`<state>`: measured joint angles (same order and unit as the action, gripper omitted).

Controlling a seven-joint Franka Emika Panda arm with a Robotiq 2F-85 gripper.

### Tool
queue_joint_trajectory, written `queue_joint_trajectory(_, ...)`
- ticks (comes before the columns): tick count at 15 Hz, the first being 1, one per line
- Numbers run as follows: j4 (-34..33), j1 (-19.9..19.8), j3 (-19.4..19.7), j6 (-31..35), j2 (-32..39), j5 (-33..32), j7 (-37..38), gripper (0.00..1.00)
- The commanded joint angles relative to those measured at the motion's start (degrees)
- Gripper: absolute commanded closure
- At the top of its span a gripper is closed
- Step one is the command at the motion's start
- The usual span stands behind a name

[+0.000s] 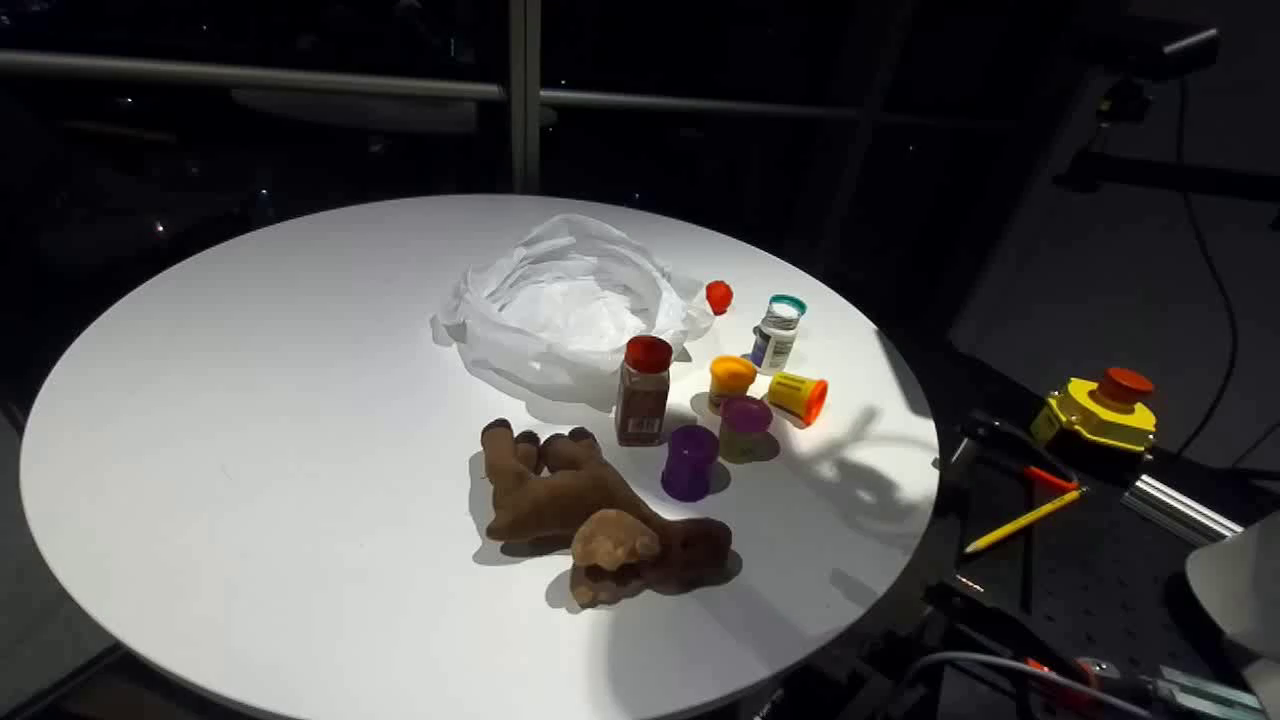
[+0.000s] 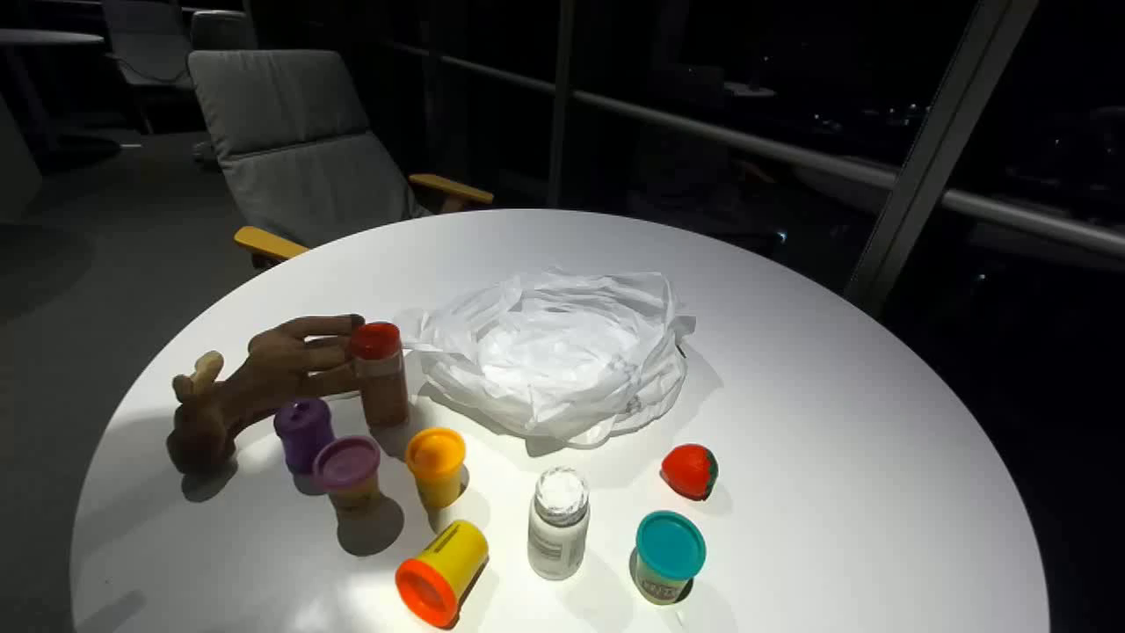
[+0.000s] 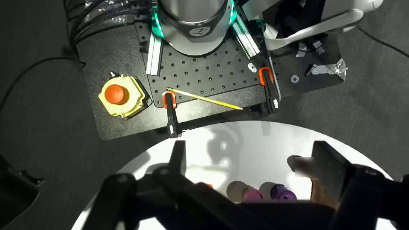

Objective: Put the contents on the table into the plastic bag.

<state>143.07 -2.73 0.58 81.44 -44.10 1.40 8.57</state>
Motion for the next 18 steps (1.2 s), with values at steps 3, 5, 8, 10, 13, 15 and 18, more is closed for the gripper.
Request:
queue_joint_trajectory(3, -0.67, -0.53, -0.37, -0.08, -0.14, 0.18, -0.31, 0.00)
queue_joint_trajectory(5, -0.79, -0.53, -0.37, -0.08, -0.15, 0.18, -0.31, 0.00)
queue_joint_trajectory(8, -0.25, -0.81, -0.47, 3.06, 1.15, 0.80, 0.67, 0.00)
queue_joint_trajectory(10, 0.71, -1.30, -0.09, 8.29, 3.03, 1.35, 1.59, 0.00)
queue_joint_trajectory(13, 1.59, -2.76, 0.80, 16.54, 9.18, 1.05, 3.52, 0.00)
queue_joint_trajectory(15, 2.20, -4.47, 1.45, 23.34, 14.29, 1.15, 6.26, 0.00)
queue_joint_trajectory(18, 3.26, -7.05, 2.25, 37.70, 22.87, 0.73, 11.35, 0.00)
